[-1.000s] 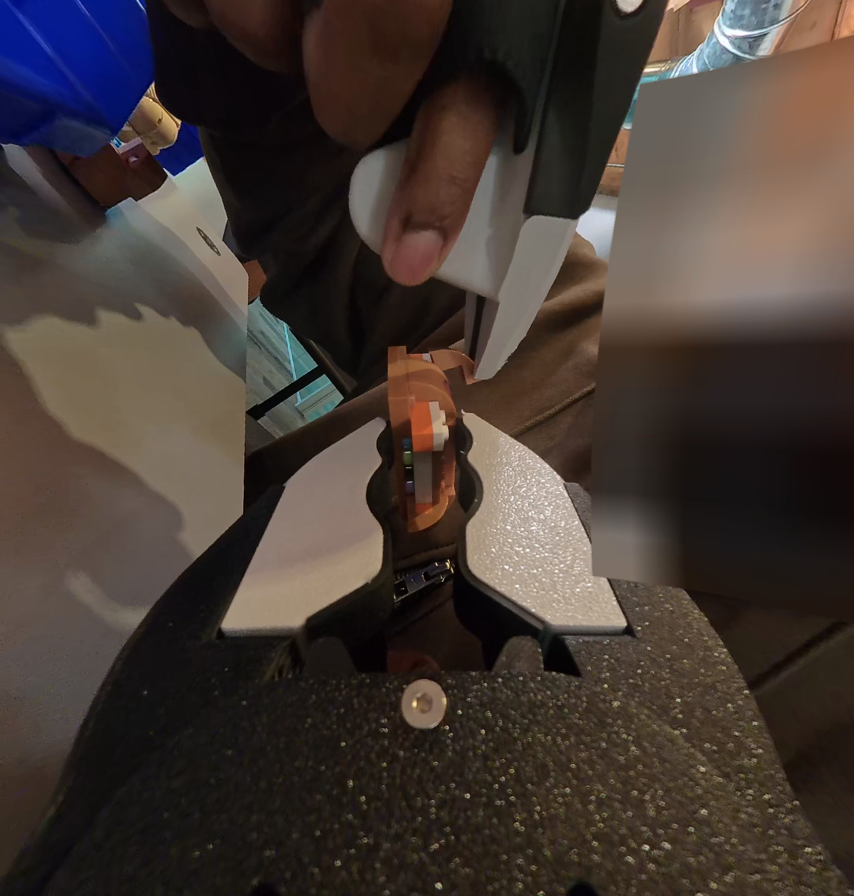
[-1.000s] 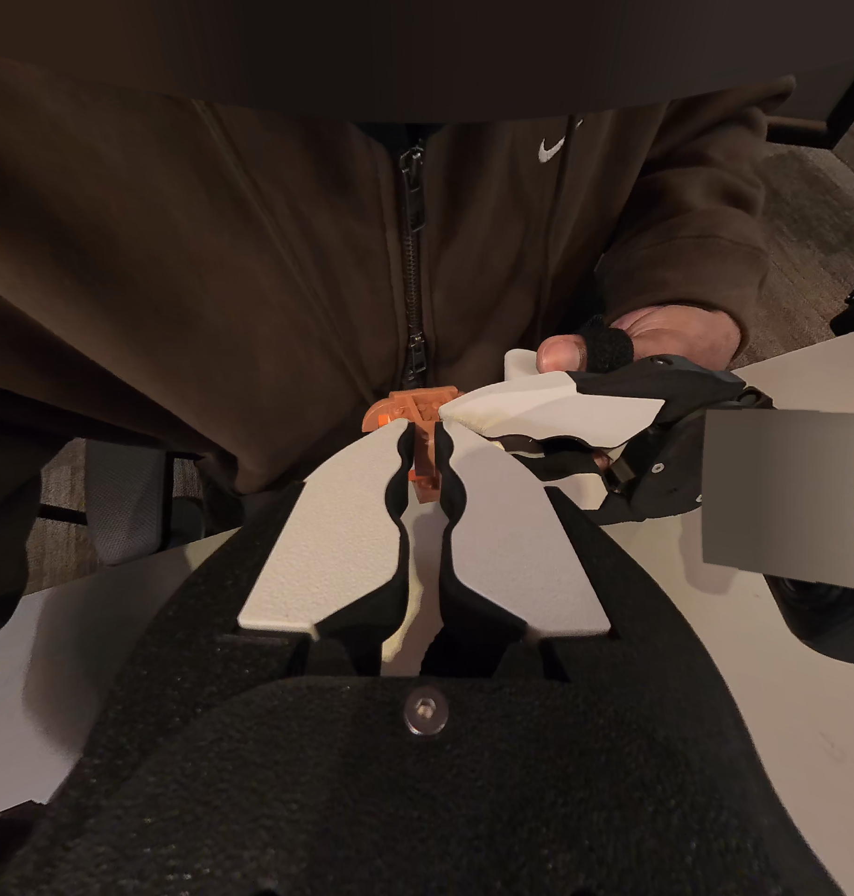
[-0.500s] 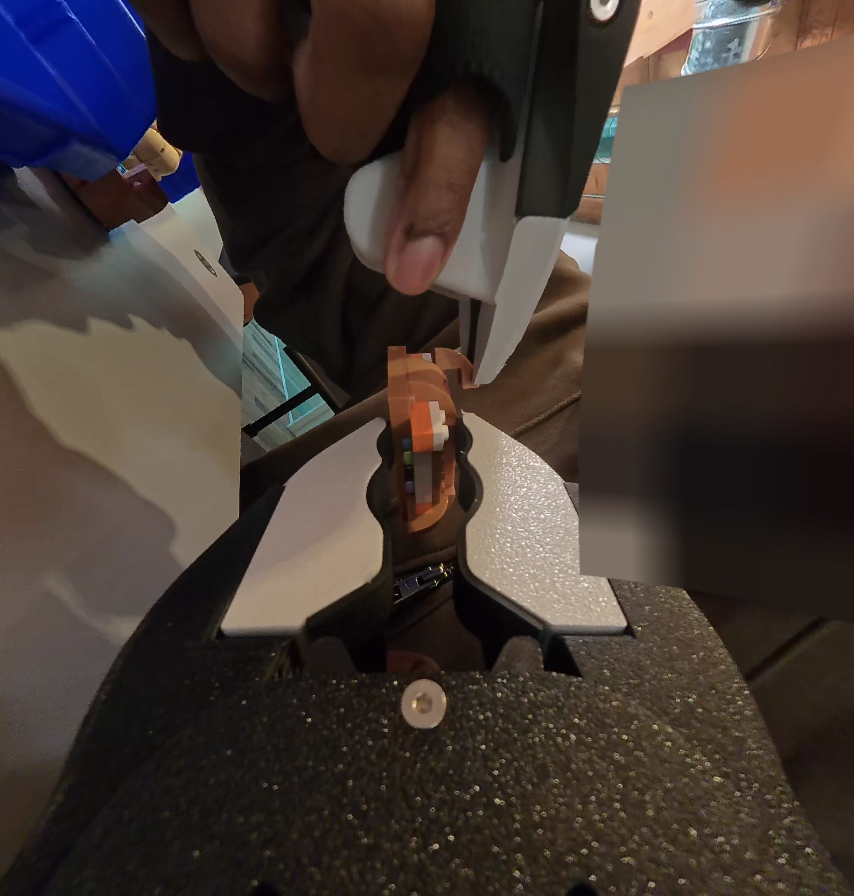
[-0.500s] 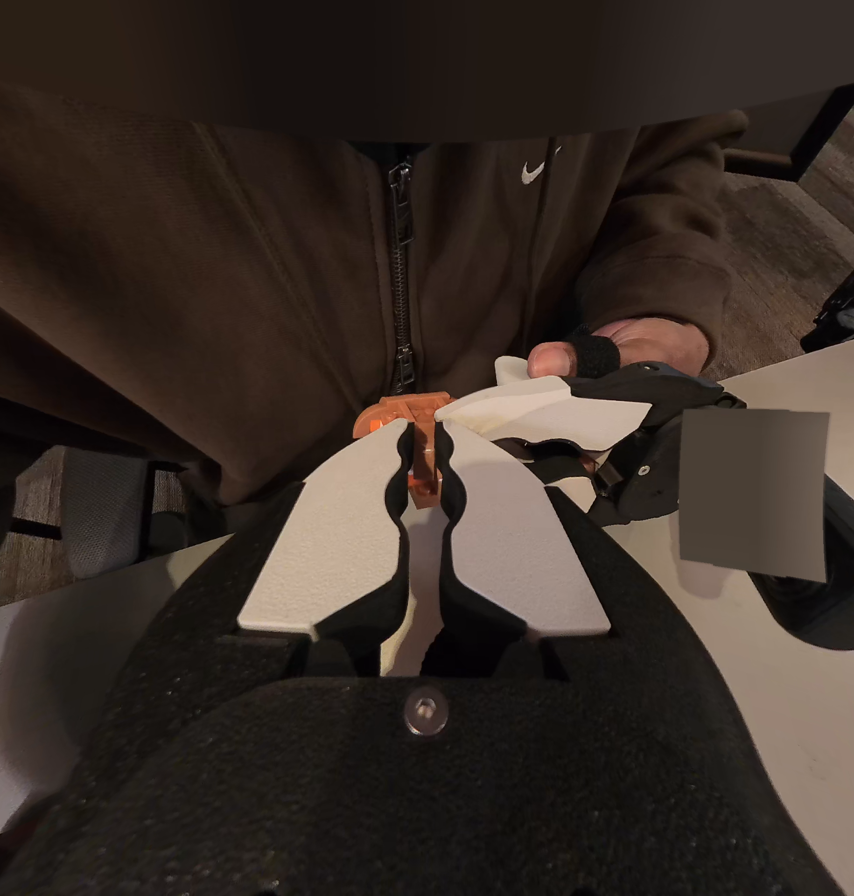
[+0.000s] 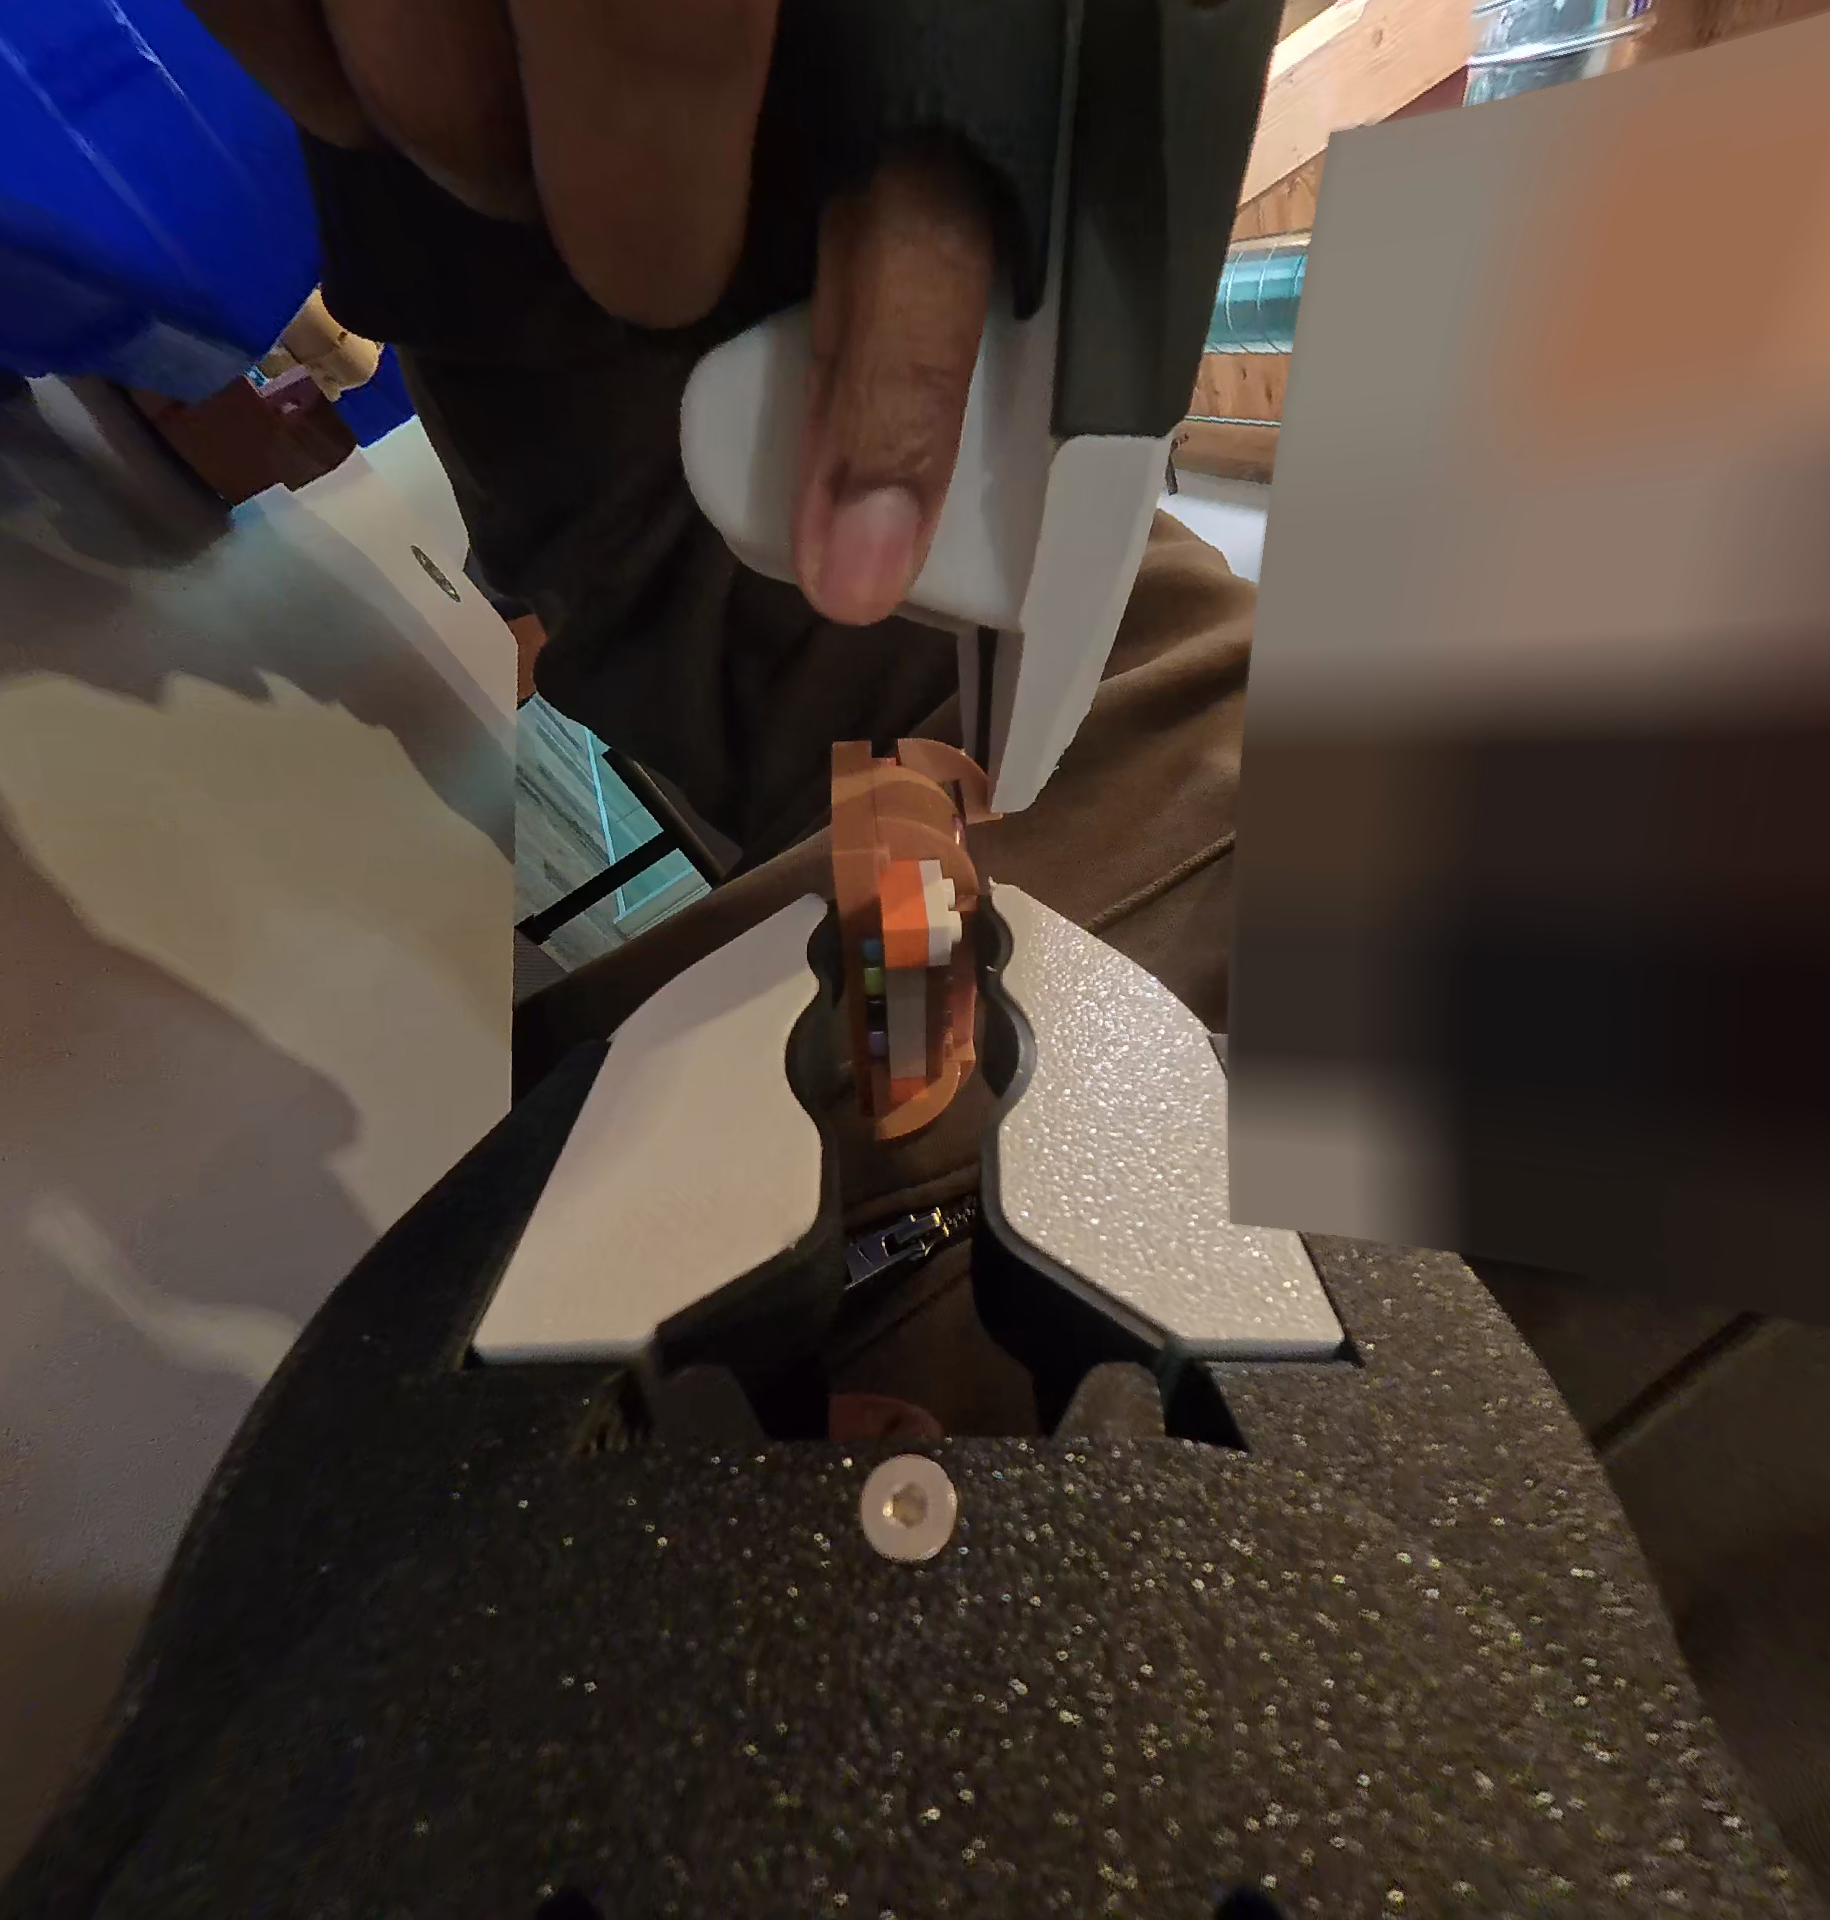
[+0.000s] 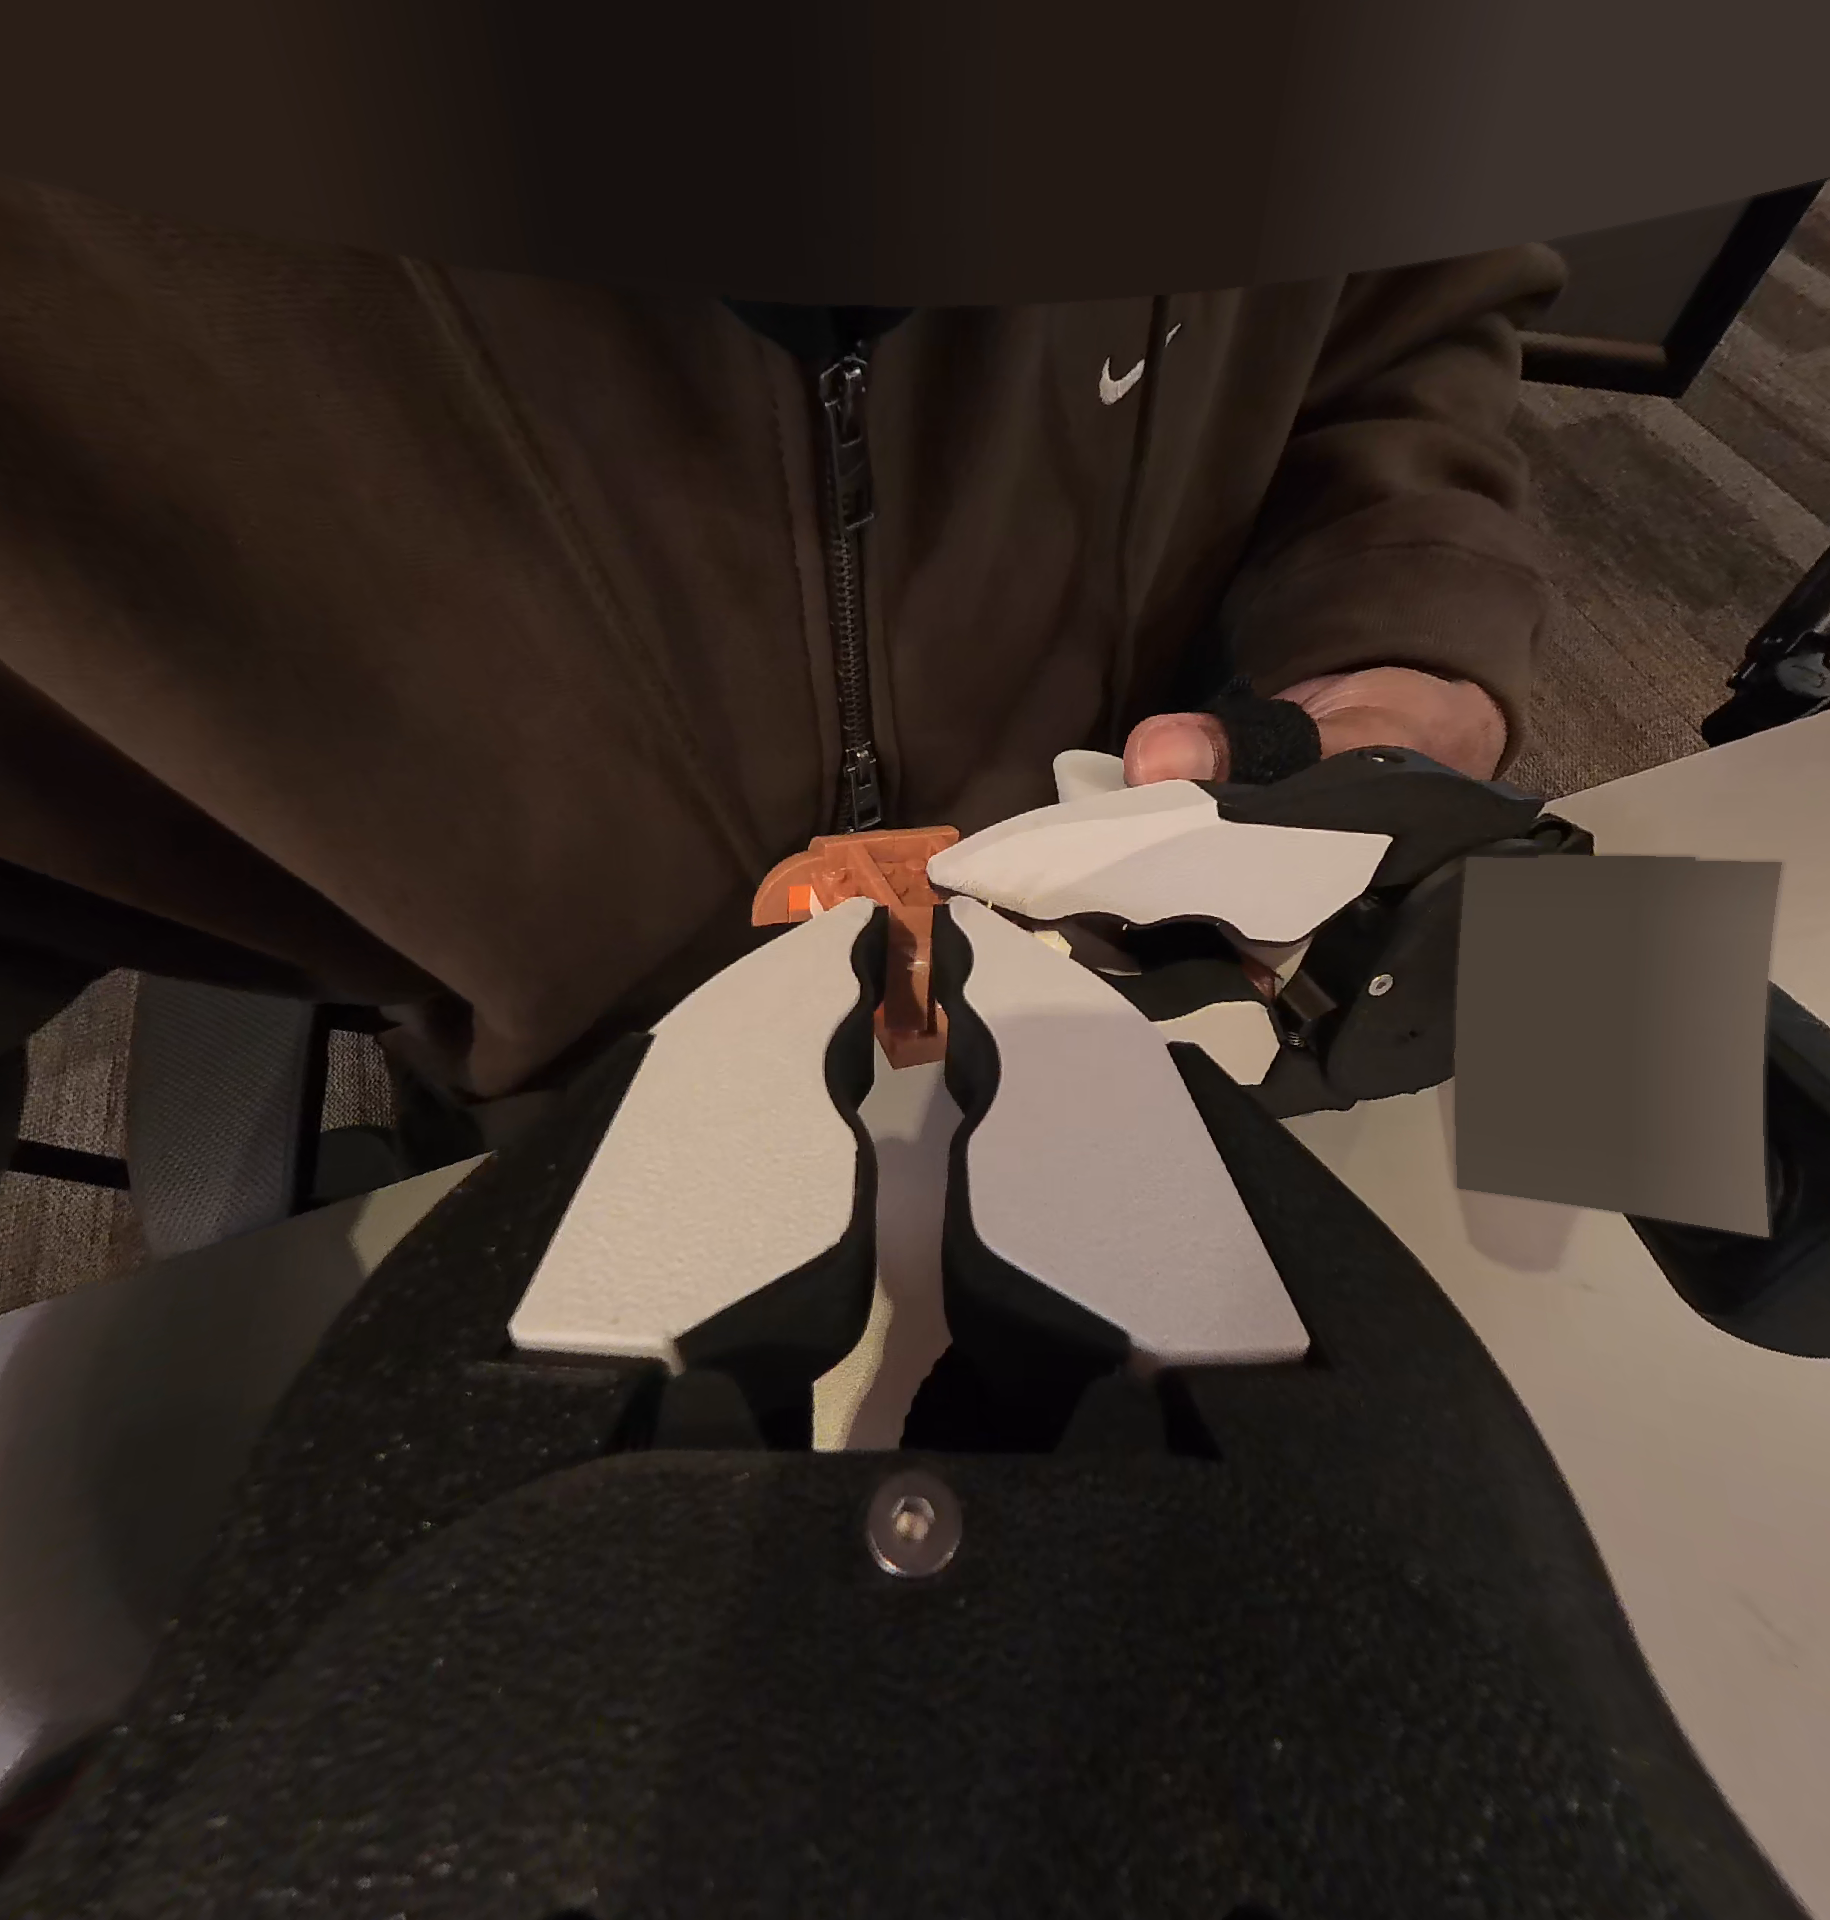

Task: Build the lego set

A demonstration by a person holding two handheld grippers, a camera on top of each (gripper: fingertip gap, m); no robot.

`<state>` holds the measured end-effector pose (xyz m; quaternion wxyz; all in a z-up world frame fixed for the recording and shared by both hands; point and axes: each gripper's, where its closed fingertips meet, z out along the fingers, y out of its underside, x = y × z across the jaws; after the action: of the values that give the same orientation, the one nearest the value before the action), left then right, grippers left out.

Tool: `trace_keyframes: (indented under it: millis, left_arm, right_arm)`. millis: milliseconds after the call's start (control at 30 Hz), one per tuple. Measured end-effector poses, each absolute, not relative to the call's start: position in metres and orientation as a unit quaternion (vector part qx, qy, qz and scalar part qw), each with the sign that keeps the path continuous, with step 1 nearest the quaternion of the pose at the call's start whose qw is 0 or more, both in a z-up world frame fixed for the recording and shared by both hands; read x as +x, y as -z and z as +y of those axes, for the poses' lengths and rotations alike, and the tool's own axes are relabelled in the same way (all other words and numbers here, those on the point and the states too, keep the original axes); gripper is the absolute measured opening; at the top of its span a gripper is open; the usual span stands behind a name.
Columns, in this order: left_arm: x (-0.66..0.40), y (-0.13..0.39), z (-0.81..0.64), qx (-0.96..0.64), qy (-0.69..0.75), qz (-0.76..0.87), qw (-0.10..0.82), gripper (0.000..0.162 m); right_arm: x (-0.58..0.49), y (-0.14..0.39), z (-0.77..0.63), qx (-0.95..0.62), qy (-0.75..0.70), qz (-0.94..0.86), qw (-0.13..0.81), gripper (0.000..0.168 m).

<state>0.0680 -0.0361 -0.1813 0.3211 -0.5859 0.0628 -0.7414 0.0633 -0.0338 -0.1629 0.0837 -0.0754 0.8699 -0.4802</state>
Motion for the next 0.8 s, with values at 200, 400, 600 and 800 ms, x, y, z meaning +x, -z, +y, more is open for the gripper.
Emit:
trace_keyframes:
  millis: [200,400,600,800]
  left_arm:
    - [0.068,0.180,-0.036,-0.583,0.741,0.067,0.325,0.024]
    - [0.069,0.178,-0.038,-0.579,0.743,0.075,0.327,0.024]
    - [0.072,0.175,-0.040,-0.572,0.746,0.088,0.330,0.024]
    - [0.073,0.167,-0.043,-0.550,0.757,0.105,0.338,0.024]
  right_arm:
    - [0.066,0.161,-0.035,-0.079,0.485,0.866,0.090,0.008]
    - [0.070,0.158,-0.037,-0.089,0.491,0.860,0.104,0.007]
    - [0.072,0.154,-0.042,-0.095,0.511,0.845,0.126,0.007]
    - [0.074,0.144,-0.045,-0.093,0.558,0.813,0.142,0.007]
